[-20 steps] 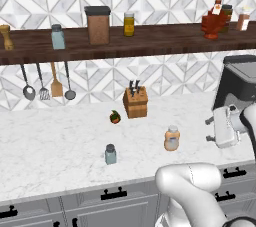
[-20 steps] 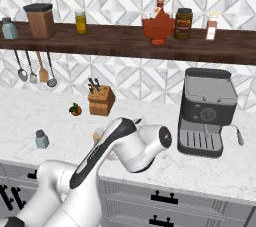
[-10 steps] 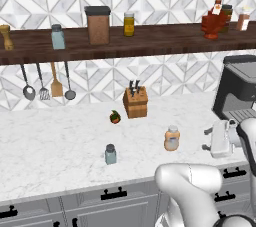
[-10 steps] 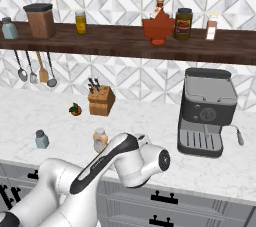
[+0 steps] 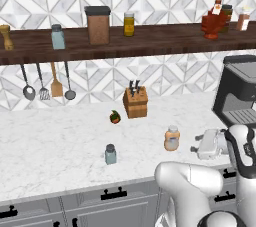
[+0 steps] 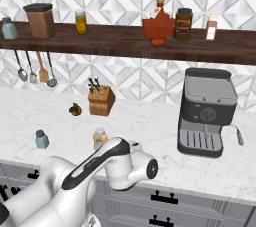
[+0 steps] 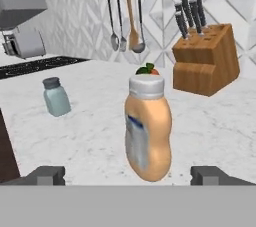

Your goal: Put the shaker and condiment bottle from the counter next to their counterparts in the cabinet.

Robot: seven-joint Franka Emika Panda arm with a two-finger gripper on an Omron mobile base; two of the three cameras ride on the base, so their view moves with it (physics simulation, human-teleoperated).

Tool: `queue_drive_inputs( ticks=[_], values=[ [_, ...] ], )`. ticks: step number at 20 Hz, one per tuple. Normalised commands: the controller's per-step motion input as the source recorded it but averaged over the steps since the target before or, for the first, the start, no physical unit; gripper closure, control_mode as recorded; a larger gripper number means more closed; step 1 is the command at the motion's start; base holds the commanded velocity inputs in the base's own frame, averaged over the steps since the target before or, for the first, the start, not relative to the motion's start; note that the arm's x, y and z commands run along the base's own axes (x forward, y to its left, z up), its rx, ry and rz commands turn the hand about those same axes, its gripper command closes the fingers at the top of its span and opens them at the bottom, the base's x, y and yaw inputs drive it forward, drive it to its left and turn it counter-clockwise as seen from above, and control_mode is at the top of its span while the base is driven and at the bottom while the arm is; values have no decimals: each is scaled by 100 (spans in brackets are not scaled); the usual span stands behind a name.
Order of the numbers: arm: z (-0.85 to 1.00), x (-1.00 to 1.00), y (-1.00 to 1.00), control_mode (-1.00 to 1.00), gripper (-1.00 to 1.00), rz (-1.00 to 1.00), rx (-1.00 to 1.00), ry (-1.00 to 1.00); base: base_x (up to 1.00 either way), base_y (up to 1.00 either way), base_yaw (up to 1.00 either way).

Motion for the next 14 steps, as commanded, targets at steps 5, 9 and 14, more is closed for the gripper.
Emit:
queue_drive_inputs(
  ticks=[5, 9, 14],
  values=[
    [-6, 51, 3, -100, -100, 0, 1, 9, 0, 0, 0],
    [-12, 34, 0, -100, -100, 0, 1, 1, 0, 0, 0],
    [-10, 16, 0, -100, -100, 0, 6, 0, 0, 0, 0]
  ],
)
